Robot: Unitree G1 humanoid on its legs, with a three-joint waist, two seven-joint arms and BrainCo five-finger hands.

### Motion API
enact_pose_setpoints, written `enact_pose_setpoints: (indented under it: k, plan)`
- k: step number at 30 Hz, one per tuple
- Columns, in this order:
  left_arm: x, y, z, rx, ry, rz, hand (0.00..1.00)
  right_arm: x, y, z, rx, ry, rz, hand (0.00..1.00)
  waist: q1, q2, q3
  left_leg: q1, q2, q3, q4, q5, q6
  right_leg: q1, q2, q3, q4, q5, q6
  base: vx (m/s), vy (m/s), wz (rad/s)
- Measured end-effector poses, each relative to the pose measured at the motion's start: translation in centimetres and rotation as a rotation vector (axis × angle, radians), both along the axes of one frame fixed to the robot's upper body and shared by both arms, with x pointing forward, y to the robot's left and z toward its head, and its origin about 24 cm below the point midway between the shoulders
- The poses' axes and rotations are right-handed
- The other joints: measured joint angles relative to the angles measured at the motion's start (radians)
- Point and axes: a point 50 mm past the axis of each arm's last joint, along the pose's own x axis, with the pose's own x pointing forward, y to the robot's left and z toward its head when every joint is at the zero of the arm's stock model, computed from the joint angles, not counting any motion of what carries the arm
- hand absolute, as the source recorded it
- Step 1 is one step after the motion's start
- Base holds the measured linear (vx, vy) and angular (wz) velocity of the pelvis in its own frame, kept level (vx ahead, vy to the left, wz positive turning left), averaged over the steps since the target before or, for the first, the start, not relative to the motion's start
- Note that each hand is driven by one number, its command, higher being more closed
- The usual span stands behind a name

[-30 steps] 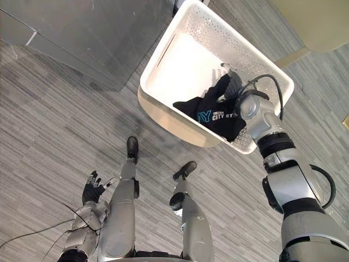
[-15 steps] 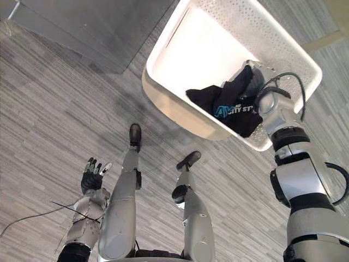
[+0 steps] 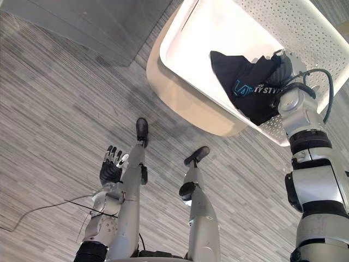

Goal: Pick up the laundry basket with both hands and put the clothes into the washing machine.

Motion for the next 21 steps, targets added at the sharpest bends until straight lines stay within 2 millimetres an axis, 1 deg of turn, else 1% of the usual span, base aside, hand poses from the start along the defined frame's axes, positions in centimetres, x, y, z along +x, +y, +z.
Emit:
enact_pose_setpoints:
  k: [2,4,6,7,8,11,13,15,17,19,20,21]
  plan:
    - [0.0,-0.3,0.1,-0.011,-0.004,-0.001,0.0,0.2,0.5,-0.7,0.044,-0.002,0.013,1.0,0.001,0.01,-0.007,0.007,0.006,0.007,0.024,0.0,0.0,0.013,0.001,0.01,0.0,0.0,0.0,0.02,0.055,-0.11]
    - [0.0,-0.4,0.2,-0.012,-0.006,0.0,0.0,0.5,1.9,-2.0,0.12,-0.006,0.046,1.0,0.002,0.01,-0.008,0.04,0.016,0.021,0.032,0.0,0.0,0.039,0.005,0.022,0.001,0.0,0.0,0.03,0.067,-0.17]
    - [0.0,-0.1,0.1,0.0,-0.004,0.0,0.0,0.3,3.6,-4.2,0.219,0.005,0.106,1.0,-0.003,0.011,-0.007,0.095,0.021,0.024,0.032,-0.001,0.0,0.082,0.008,0.033,0.008,-0.007,-0.008,0.03,0.045,-0.12]
    - [0.0,-0.1,0.2,0.004,-0.004,-0.003,0.0,0.3,3.9,-4.4,0.234,0.002,0.116,1.0,-0.004,0.011,-0.007,0.108,0.021,0.023,0.031,-0.001,0.0,0.091,0.008,0.036,0.01,-0.01,-0.011,0.01,0.035,-0.11]
    - [0.0,0.1,0.2,0.015,-0.005,-0.009,0.0,0.4,4.5,-4.0,0.252,-0.019,0.139,1.0,-0.006,0.011,-0.007,0.126,0.022,0.021,0.028,-0.001,0.0,0.101,0.01,0.045,0.013,-0.011,-0.012,-0.01,0.037,-0.1]
    - [-0.2,1.3,0.1,0.065,0.005,-0.008,0.0,0.0,5.7,-1.1,0.286,-0.145,0.206,1.0,-0.02,0.012,-0.007,0.184,0.02,0.011,-0.024,-0.001,0.0,0.135,0.022,0.048,0.013,-0.014,-0.016,-0.02,0.059,0.0]
    - [-0.6,2.1,-0.2,0.122,0.025,-0.016,0.0,-0.4,6.0,0.4,0.315,-0.214,0.236,1.0,-0.029,0.012,-0.007,0.237,0.015,0.014,-0.054,0.001,-0.004,0.174,0.019,0.047,0.013,-0.014,-0.016,-0.01,0.084,0.14]
    - [-1.2,2.7,-0.4,0.199,0.044,-0.037,0.0,-0.9,5.9,1.8,0.352,-0.284,0.255,1.0,-0.03,0.013,-0.009,0.294,0.003,0.017,-0.069,0.001,-0.003,0.223,0.014,0.052,0.011,-0.017,-0.012,0.0,0.09,0.09]
    - [-2.4,3.3,0.0,0.348,0.041,-0.094,0.0,-2.0,5.7,3.3,0.379,-0.396,0.279,1.0,-0.033,0.013,-0.056,0.328,-0.011,0.026,-0.099,-0.002,-0.008,0.246,0.006,0.057,-0.002,-0.015,-0.004,0.04,0.094,0.07]
    - [-3.1,3.4,0.3,0.431,0.033,-0.163,0.0,-2.3,5.7,3.7,0.388,-0.426,0.292,1.0,-0.032,0.013,-0.068,0.372,-0.02,0.04,-0.117,-0.002,-0.008,0.276,0.0,0.068,-0.01,-0.011,0.001,0.08,0.088,-0.02]
    - [-3.6,3.6,0.5,0.463,0.027,-0.2,0.0,-2.4,5.8,3.5,0.39,-0.427,0.299,1.0,-0.035,0.014,-0.087,0.395,-0.028,0.044,-0.12,0.001,-0.003,0.297,-0.005,0.073,-0.015,-0.008,0.006,0.11,0.091,-0.03]
    - [-4.0,3.5,0.8,0.491,0.014,-0.234,0.0,-2.5,5.7,2.7,0.396,-0.412,0.295,1.0,-0.04,0.013,-0.118,0.41,-0.034,0.044,-0.121,0.001,-0.002,0.314,-0.008,0.074,-0.022,-0.007,0.009,0.1,0.069,0.01]
